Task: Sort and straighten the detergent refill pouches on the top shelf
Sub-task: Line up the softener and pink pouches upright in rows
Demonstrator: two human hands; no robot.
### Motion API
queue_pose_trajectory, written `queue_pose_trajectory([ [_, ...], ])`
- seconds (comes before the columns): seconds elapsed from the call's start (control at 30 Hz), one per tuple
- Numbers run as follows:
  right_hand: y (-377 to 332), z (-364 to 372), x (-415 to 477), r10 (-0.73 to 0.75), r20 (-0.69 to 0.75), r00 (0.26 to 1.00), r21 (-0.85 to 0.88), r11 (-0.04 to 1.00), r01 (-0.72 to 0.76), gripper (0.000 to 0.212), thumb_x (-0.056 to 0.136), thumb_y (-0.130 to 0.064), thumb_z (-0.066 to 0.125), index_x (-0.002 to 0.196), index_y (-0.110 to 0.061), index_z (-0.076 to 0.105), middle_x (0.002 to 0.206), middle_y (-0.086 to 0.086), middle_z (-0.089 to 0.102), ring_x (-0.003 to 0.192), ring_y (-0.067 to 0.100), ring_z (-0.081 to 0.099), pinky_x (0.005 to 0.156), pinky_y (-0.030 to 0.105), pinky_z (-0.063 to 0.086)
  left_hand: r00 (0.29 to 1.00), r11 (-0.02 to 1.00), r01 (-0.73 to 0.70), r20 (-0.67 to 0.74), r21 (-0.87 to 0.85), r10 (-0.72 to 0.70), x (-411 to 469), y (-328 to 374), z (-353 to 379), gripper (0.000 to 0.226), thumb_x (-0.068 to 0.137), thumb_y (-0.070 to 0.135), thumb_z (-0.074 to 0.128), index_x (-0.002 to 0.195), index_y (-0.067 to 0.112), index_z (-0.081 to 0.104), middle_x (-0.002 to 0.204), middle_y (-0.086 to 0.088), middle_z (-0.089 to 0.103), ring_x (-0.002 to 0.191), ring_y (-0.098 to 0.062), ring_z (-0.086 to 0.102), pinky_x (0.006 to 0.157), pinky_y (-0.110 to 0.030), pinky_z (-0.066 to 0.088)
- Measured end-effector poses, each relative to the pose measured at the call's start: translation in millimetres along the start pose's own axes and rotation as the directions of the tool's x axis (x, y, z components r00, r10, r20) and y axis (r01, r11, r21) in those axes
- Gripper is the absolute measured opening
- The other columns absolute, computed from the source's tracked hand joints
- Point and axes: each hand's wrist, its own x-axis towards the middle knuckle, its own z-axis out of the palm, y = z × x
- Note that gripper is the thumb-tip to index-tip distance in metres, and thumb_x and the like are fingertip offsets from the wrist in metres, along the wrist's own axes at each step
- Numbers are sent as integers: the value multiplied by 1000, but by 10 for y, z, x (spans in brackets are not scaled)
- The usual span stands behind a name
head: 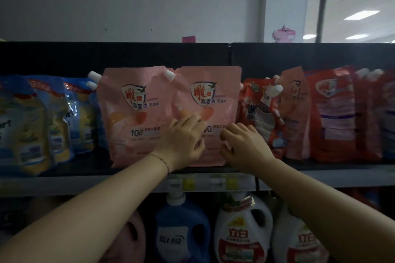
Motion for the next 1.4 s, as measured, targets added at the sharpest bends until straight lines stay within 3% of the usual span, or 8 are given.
queue_pose_trajectory([
  [0.13,288,-59,-172,-4,47,999,-17,1000,5,28,83,-35,41,78,-15,60,79,1,55,71,25,53,61,34,42,999,999,-17,41,-38,19,148,304,63,33,79,33,40,98,14,60,104,-4,60,97,-27,60,83,-42,51],
  [0.27,564,-116,-333,27,55,998,-36,999,-25,25,81,-34,42,76,-16,59,77,0,55,70,25,53,60,34,43,996,998,-6,88,-57,11,328,639,193,32,77,33,41,97,16,59,95,-3,60,85,-25,59,70,-37,48],
  [0.43,944,-159,-566,42,97,994,-37,999,-39,23,80,-34,43,75,-17,59,76,-2,56,68,22,55,59,32,41,981,994,53,193,-100,-33,566,1076,440,34,89,33,49,120,17,50,111,-1,53,104,-21,50,84,-33,40],
  [0.57,1261,-138,-699,78,165,983,13,997,-81,36,79,-40,41,86,-16,67,81,-1,59,77,23,57,68,34,44,926,936,287,308,-202,-217,748,1356,626,46,91,42,52,128,18,40,120,0,49,111,-19,48,84,-30,41],
  [0.7,1484,-99,-723,130,286,949,58,987,-153,34,87,-34,51,109,-14,67,102,2,57,101,23,50,89,32,37,800,730,581,418,-361,-430,890,1467,900,68,78,51,68,130,18,39,125,-3,48,115,-21,50,94,-36,47],
  [0.87,1569,106,-747,150,145,978,165,971,-174,26,78,-21,46,77,-7,69,83,6,60,82,28,56,75,37,46,747,595,664,411,-453,-522,1155,1595,1180,104,53,66,70,141,32,26,132,2,48,117,-21,54,94,-42,50],
  [1.27,1610,315,-820,208,-53,977,273,944,-186,15,74,-17,56,62,-10,61,71,1,55,73,21,51,71,33,43,724,456,683,446,-571,-527,1299,1578,1284,71,73,28,77,133,22,42,118,4,53,110,-16,52,90,-24,40],
  [1.4,1609,304,-846,204,-103,974,266,949,-171,15,74,-17,55,62,-10,59,69,0,53,71,21,51,70,34,45,711,380,696,508,-610,-486,1280,1443,1259,83,63,22,87,133,26,44,124,4,58,117,-18,53,101,-32,43],
])
